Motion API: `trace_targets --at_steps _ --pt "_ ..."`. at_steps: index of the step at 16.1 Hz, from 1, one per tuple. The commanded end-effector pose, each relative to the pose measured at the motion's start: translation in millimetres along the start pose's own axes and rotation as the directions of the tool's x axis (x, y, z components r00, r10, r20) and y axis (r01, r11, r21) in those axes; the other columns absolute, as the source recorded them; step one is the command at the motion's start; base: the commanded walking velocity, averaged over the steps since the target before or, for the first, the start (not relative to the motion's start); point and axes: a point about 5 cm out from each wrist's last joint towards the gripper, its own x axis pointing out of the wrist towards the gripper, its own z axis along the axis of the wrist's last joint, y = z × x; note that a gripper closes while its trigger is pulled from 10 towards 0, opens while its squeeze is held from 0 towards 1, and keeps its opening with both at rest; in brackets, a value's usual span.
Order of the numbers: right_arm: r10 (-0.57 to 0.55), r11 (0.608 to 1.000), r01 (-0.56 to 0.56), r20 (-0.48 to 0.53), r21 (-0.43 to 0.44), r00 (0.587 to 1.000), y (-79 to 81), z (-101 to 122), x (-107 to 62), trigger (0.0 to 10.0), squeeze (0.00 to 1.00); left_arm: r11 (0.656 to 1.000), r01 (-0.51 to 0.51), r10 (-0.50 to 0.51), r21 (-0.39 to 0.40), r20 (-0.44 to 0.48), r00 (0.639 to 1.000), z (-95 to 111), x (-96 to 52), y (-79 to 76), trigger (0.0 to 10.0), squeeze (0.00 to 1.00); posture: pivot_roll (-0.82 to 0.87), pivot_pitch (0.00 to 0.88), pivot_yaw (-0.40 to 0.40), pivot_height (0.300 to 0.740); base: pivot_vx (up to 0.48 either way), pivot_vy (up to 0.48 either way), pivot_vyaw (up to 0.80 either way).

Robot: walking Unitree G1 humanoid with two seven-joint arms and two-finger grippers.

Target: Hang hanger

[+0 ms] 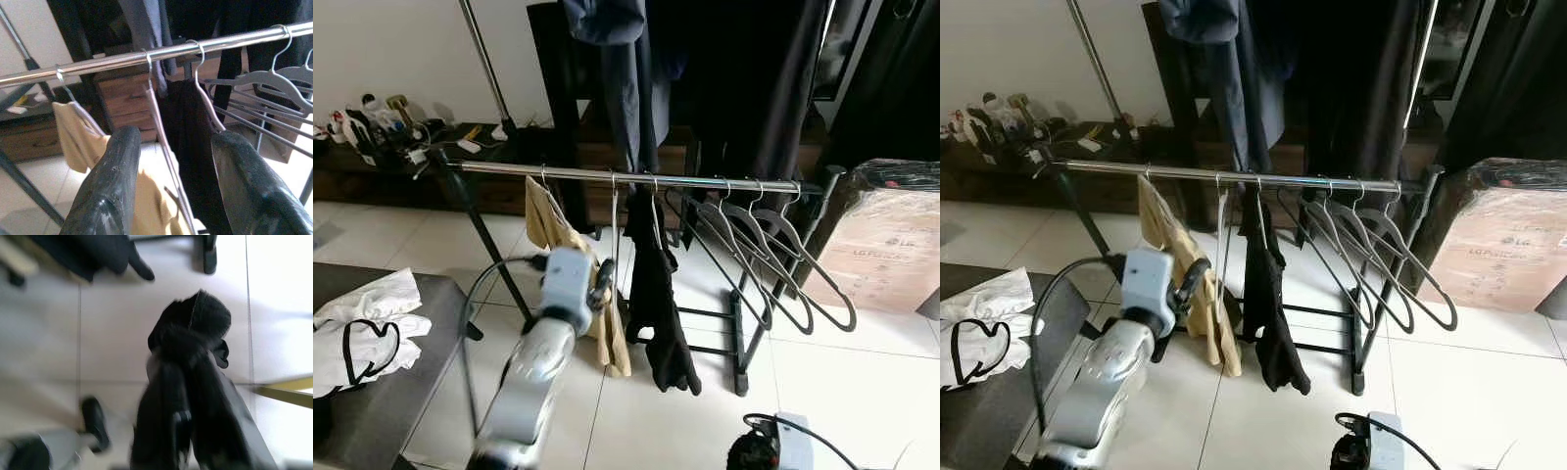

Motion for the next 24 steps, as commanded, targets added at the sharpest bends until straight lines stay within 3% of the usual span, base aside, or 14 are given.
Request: trace_targets --at_steps 1,3,4,9,17,21,24 --pt "-0.024 0.998 0.027 -0.048 0.055 0.999 -1.7 -19 -3.3 0.0 0.0 0.998 -0.053 0.052 0.031 0.049 0.997 5 -10.9 12.2 10.0 0.0 0.0 0.033 0.037 0.74 0.0 0.0 0.0" --pt "-0.037 0.994 0.044 -0.067 0.103 0.997 -3.3 -30 -5.8 0.0 0.0 0.991 -0.104 0.099 0.079 0.068 0.993 0 -28.5 25.6 10.0 0.0 0.0 0.021 0.035 0.74 0.0 0.0 0.0" --pt "-0.049 0.995 0.057 -0.1 0.082 0.994 -7.5 -38 -8.3 0.0 0.0 0.979 -0.155 0.152 0.135 0.032 0.988 -10 -53.6 38.6 10.0 0.0 0.01 0.0 0.032 0.74 0.0 0.0 0.0" --pt "-0.108 0.981 0.134 -0.177 0.137 0.978 -27.5 -69 -21.8 0.0 0.0 0.957 -0.223 0.232 0.184 -0.028 0.972 -31 -87.6 52.2 10.0 0.0 0.01 0.0 0.035 0.74 0.0 0.0 0.0" --pt "-0.116 0.981 0.141 -0.186 0.13 0.976 -31.7 -74 -24.5 0.0 0.0 0.963 -0.221 0.232 0.156 -0.056 0.971 -39 -86.2 47.0 10.0 0.0 0.02 0.0 0.025 0.74 0.0 0.0 0.0" --pt "-0.1 0.986 0.125 -0.204 0.111 0.974 -25.3 -77 -24.0 0.0 0.0 0.967 -0.215 0.224 0.136 -0.056 0.973 -37 -81.9 44.9 10.0 0.0 0.03 0.0 0.028 0.74 0.287 0.0 0.0" --pt "-0.117 0.984 0.142 -0.205 0.11 0.972 -34.0 -69 -22.8 0.0 0.0 0.97 -0.204 0.213 0.132 -0.057 0.975 -36 -80.5 43.7 10.0 0.0 0.03 0.0 0.03 0.74 0.328 0.0 0.0"
